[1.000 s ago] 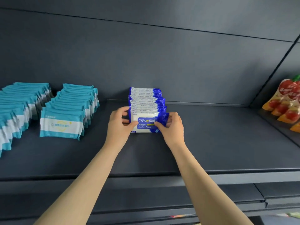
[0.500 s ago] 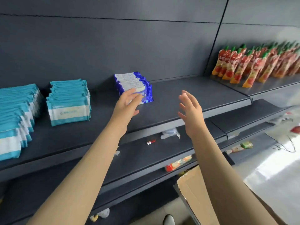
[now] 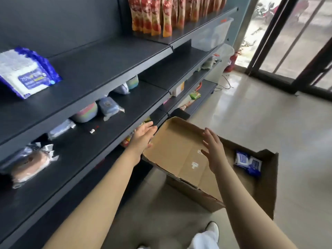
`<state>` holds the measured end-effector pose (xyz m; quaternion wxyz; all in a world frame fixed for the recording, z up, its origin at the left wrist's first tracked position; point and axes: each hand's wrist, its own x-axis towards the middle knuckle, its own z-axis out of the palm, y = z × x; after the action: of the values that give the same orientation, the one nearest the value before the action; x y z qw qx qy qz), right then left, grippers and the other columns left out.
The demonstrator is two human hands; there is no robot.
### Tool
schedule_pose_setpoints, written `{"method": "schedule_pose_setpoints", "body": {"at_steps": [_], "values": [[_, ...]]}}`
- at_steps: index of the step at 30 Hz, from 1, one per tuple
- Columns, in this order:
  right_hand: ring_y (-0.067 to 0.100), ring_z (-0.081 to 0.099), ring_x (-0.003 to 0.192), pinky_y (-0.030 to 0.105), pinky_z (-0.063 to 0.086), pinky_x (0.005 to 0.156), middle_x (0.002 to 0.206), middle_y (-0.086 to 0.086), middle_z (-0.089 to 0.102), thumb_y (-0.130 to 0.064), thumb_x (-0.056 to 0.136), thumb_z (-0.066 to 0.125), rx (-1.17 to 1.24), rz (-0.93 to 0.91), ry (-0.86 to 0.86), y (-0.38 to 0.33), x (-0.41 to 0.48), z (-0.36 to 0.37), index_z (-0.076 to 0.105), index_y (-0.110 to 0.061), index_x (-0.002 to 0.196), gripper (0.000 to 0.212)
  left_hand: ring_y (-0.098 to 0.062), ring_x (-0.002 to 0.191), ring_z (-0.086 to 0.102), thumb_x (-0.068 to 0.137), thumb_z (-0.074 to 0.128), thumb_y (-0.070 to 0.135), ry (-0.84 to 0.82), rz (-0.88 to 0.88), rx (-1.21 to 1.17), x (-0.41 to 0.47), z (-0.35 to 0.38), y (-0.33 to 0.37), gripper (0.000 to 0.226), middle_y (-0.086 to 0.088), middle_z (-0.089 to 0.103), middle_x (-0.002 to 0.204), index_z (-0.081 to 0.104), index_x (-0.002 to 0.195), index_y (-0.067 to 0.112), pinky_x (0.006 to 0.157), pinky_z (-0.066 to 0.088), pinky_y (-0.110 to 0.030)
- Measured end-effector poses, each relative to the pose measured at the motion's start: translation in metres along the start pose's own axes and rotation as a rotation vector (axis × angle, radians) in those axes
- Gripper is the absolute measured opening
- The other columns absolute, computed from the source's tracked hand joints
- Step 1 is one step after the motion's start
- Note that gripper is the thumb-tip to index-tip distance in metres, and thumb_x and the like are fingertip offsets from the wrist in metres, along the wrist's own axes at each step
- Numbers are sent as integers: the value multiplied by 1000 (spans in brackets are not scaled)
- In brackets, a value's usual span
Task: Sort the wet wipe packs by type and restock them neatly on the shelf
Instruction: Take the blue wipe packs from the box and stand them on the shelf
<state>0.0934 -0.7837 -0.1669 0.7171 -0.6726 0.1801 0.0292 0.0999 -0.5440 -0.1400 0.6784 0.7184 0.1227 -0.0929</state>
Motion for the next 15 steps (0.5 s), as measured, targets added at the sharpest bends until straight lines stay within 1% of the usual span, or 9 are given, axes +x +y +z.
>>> {"method": "schedule_pose_setpoints", "body": {"at_steps": [2, 5, 8, 11, 13, 15], "values": [[26, 40, 138, 47, 37, 112, 151, -1, 43, -52, 98, 49, 0, 58, 66, 18, 7, -44, 40, -29, 145, 53, -14, 122, 52, 95, 57, 45, -55, -54, 29, 8, 39, -16, 36, 10, 53, 135, 52, 129, 36, 105, 45, -43], [27, 40, 139, 43, 38, 109, 152, -2, 42, -56, 97, 48, -8, 140, 123, 42, 24, -111, 38, -30, 148, 58, -14, 120, 53, 94, 58, 47, -100, -140, 46, 23, 101, -37, 34, 10, 55, 133, 55, 125, 36, 102, 46, -40], [27, 41, 138, 45, 38, 109, 152, 0, 41, -55, 97, 48, -3, 246, 163, 60, 45, -173, 37, -28, 148, 59, -15, 118, 55, 93, 59, 46, -98, -223, 33, 35, 165, -60, 26, 10, 58, 128, 57, 118, 39, 100, 47, -39], [27, 40, 139, 47, 36, 111, 153, 0, 40, -54, 98, 48, 28, 339, 198, 80, 69, -230, 37, -27, 149, 59, -16, 117, 55, 94, 59, 44, -112, -306, 31, 48, 227, -82, 22, 8, 58, 129, 58, 115, 39, 101, 46, -40], [26, 40, 138, 45, 38, 107, 151, -1, 41, -53, 99, 48, 52, 394, 229, 94, 86, -262, 39, -28, 147, 55, -17, 117, 56, 94, 59, 44, -106, -374, 19, 60, 264, -97, 23, 5, 59, 130, 59, 115, 35, 102, 47, -41], [24, 41, 136, 41, 39, 99, 149, -2, 44, -52, 99, 49, 65, 430, 266, 106, 106, -290, 43, -29, 144, 51, -19, 118, 57, 94, 60, 42, -94, -435, 8, 73, 297, -112, 26, 3, 59, 131, 59, 118, 32, 102, 47, -41]]}}
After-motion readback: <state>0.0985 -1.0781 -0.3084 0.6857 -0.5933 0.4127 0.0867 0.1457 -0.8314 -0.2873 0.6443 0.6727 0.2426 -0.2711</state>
